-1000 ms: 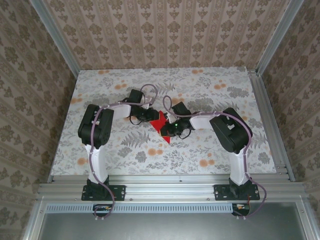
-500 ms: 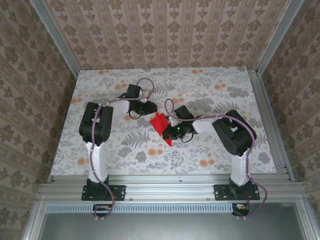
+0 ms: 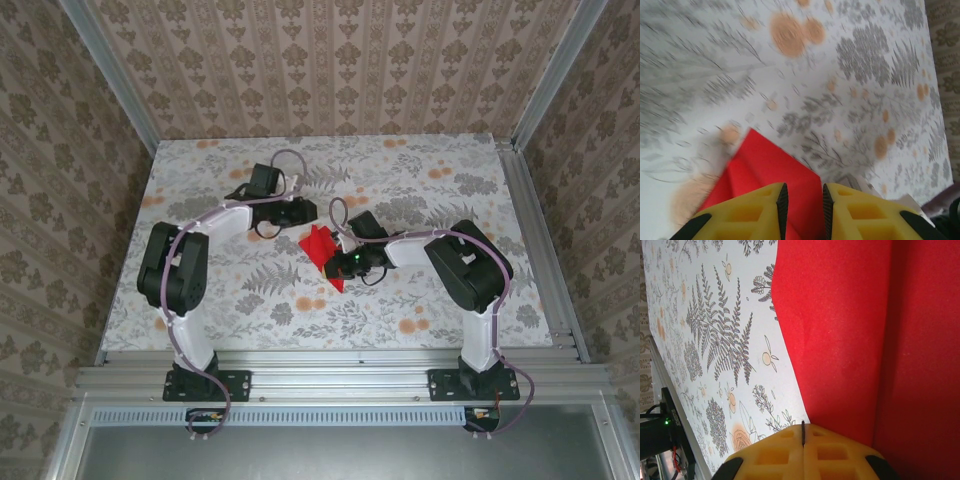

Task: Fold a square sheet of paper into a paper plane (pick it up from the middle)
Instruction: Fourth fold the wing at the center of the table.

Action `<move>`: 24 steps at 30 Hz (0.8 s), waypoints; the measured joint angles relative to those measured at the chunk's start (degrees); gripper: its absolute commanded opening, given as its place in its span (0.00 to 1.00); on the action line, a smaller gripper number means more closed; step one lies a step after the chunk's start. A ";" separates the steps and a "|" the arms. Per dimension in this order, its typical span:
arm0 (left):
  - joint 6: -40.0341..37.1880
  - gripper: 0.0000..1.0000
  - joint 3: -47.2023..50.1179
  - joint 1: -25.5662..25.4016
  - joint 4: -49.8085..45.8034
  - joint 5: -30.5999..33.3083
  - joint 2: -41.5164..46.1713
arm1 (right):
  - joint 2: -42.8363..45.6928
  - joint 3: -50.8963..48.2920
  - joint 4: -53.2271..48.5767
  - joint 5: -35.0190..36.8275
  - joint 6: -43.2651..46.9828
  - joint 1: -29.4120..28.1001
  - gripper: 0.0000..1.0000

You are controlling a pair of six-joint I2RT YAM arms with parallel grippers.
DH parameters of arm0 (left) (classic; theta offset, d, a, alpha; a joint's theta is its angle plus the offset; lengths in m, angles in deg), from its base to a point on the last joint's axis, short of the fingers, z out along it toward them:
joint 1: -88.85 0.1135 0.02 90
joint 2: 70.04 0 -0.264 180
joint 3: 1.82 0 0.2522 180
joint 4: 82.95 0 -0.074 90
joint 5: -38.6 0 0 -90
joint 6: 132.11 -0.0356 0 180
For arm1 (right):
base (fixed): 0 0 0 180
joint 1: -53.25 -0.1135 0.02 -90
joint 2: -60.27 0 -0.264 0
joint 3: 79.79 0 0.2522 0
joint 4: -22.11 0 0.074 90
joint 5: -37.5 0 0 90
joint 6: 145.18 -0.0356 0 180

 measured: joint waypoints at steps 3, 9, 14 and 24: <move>1.29 0.27 1.90 -2.84 0.13 -0.42 -1.01 | 0.09 0.00 -0.02 0.33 0.00 -0.11 0.08; 5.42 0.27 3.72 -3.87 5.51 -2.05 -4.63 | 0.33 -0.02 -1.18 0.50 -1.53 -0.20 0.08; 7.04 0.25 4.07 -3.87 7.63 -2.32 -6.25 | 0.42 -0.02 -1.57 0.66 -2.71 -0.20 0.07; 10.01 0.25 4.44 -4.24 12.33 -3.48 -10.10 | 0.87 -0.20 -1.77 1.31 -1.20 -0.57 0.07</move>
